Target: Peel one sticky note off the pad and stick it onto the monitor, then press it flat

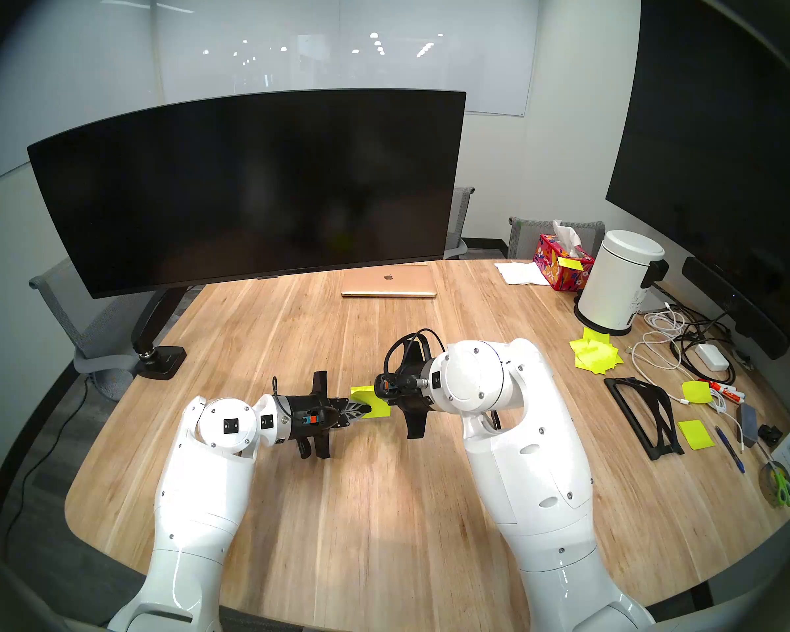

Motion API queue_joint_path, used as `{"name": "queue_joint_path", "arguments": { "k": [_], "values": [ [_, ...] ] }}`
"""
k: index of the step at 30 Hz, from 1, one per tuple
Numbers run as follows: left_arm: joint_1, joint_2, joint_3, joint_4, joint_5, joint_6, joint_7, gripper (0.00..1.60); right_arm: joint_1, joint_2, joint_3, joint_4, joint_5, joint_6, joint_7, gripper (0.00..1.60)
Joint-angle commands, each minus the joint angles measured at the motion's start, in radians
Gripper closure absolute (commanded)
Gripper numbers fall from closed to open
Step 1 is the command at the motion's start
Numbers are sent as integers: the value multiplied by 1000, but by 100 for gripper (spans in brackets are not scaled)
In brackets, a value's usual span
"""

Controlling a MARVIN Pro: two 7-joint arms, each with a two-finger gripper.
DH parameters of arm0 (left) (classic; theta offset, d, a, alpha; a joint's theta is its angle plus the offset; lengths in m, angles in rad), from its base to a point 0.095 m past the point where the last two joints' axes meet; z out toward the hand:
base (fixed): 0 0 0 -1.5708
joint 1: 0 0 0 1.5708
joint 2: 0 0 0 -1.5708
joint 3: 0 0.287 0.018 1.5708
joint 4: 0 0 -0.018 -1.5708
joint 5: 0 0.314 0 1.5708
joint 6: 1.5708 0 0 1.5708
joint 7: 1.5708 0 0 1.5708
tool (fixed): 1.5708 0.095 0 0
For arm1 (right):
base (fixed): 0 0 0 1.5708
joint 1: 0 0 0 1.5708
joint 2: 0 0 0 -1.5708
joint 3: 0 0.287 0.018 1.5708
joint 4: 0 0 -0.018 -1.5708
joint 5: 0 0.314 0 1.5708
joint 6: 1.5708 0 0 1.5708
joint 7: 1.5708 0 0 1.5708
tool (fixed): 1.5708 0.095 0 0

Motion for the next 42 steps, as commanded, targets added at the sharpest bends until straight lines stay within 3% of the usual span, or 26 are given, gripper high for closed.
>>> {"name": "queue_joint_path", "arguments": {
  "k": [1, 12, 21, 28, 42],
  "values": [
    [-11, -6, -7, -3, -20, -7, 6, 160, 18, -3, -8, -37, -23, 19, 20, 160],
    [-26, -6, -19, 20, -37, -10, -2, 160, 40, -13, -45, -46, -84, 61, 55, 160],
    [-51, -7, -25, 37, -53, 0, -15, 160, 134, -24, -63, 50, -144, 62, 67, 160],
    [-67, -7, -35, 45, -68, 15, -33, 160, 136, -24, -74, 29, -163, 67, 101, 160],
    [-77, -15, -47, 72, -77, 14, -48, 160, 163, -35, -74, 85, -172, 66, 115, 160]
  ]
}}
